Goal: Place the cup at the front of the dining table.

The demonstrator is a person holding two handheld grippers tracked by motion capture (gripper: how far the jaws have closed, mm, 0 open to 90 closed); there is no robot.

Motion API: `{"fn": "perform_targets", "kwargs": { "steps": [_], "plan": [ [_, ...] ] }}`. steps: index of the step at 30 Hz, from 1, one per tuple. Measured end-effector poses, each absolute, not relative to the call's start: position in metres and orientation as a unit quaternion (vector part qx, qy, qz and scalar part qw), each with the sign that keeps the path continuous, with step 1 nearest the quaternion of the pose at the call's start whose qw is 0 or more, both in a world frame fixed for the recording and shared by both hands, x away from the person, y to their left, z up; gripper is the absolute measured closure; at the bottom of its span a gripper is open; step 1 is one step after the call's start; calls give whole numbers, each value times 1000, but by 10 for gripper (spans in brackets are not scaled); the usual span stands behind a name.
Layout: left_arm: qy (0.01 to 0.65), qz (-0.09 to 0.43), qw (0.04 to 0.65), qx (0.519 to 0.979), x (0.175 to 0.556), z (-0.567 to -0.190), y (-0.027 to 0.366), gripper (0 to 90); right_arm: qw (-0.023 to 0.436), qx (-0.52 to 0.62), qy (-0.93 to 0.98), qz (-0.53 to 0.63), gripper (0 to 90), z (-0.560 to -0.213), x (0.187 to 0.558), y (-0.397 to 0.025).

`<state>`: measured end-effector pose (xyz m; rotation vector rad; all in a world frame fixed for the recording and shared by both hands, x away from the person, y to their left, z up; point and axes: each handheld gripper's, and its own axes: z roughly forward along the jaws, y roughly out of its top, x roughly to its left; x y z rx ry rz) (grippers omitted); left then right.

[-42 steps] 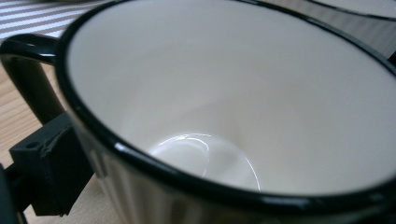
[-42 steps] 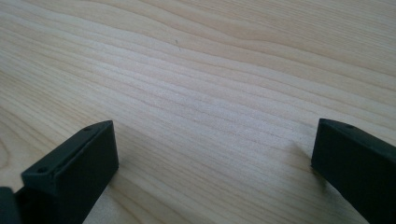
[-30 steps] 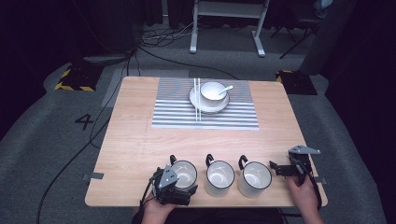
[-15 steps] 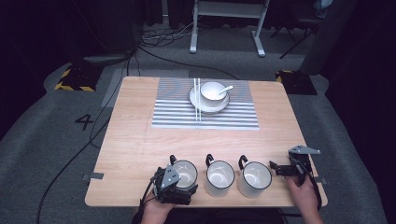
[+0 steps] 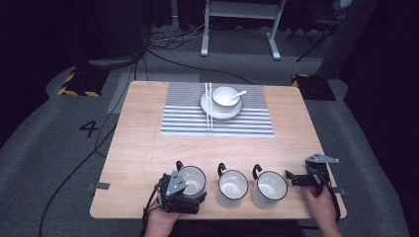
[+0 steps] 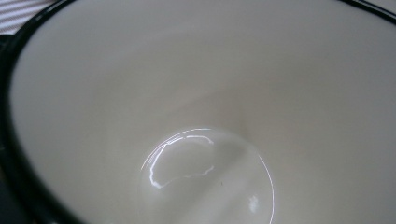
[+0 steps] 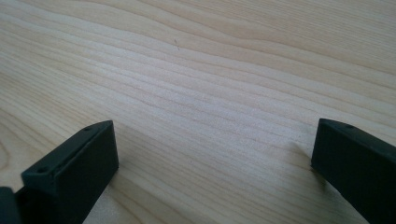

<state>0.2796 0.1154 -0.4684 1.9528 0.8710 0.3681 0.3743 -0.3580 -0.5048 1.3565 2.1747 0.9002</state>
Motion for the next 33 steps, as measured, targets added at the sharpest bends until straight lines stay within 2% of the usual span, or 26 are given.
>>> {"fn": "perform_targets", "kwargs": {
  "steps": [13,20,33],
  "plan": [
    [346,159,479,790,292,-436,124,32,212,488,783,324,4,-505,375,-358],
    [343,163,479,791,309,-411,128,32,212,488,783,323,4,-505,375,-358],
    [353,168,488,780,347,-386,134,32,212,488,782,324,4,-505,375,-358]
  ]
}}
